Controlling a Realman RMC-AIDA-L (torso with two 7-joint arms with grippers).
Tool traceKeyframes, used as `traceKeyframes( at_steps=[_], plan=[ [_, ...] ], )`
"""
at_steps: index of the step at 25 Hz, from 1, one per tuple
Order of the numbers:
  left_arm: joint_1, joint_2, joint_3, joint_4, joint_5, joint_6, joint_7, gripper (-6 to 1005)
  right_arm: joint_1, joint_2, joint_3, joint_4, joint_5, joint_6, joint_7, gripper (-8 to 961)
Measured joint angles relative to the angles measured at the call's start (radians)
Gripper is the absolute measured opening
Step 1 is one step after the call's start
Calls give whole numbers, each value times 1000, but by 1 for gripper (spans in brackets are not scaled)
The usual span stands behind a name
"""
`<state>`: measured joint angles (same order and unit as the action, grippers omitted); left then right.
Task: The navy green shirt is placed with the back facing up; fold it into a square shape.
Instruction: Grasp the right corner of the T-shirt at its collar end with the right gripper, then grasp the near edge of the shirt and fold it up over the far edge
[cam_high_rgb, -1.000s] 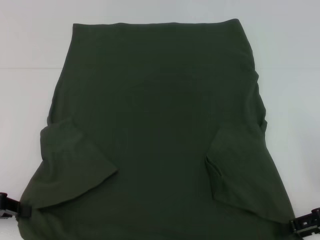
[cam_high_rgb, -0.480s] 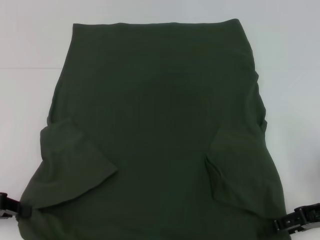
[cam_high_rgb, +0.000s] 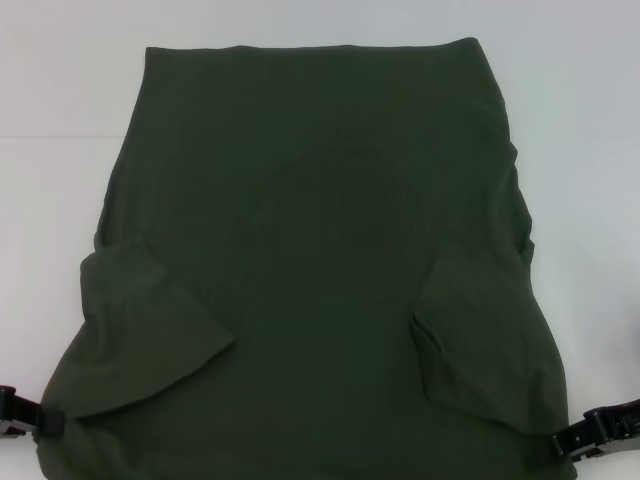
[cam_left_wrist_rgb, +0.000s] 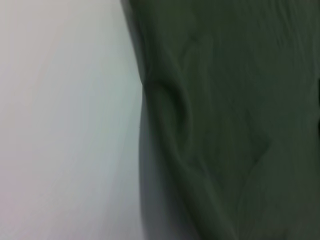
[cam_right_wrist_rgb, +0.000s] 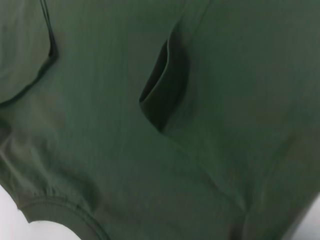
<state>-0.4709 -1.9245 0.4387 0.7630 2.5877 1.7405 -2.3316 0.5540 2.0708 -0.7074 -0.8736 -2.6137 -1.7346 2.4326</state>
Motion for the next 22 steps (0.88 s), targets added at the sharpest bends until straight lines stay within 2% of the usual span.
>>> traceKeyframes(
  at_steps=[1, 4, 9, 15, 22],
  plan=[
    [0, 0, 0, 0, 0, 0, 0, 29, 0, 0, -1, 0, 0, 0, -1, 680],
    [0, -1, 0, 0, 0, 0, 0, 29, 3, 0, -2, 0, 0, 0, -2, 444],
    [-1, 0, 0, 1, 0, -1, 1, 29, 6, 0, -6, 1, 0, 0, -4, 204],
    [-2, 0, 0, 0, 0, 1, 3, 28, 12, -2, -15, 1, 0, -8, -7, 55],
    [1, 19, 0, -19, 0, 67, 11, 28, 15, -22, -15, 9, 6, -95, -93, 60]
  ],
)
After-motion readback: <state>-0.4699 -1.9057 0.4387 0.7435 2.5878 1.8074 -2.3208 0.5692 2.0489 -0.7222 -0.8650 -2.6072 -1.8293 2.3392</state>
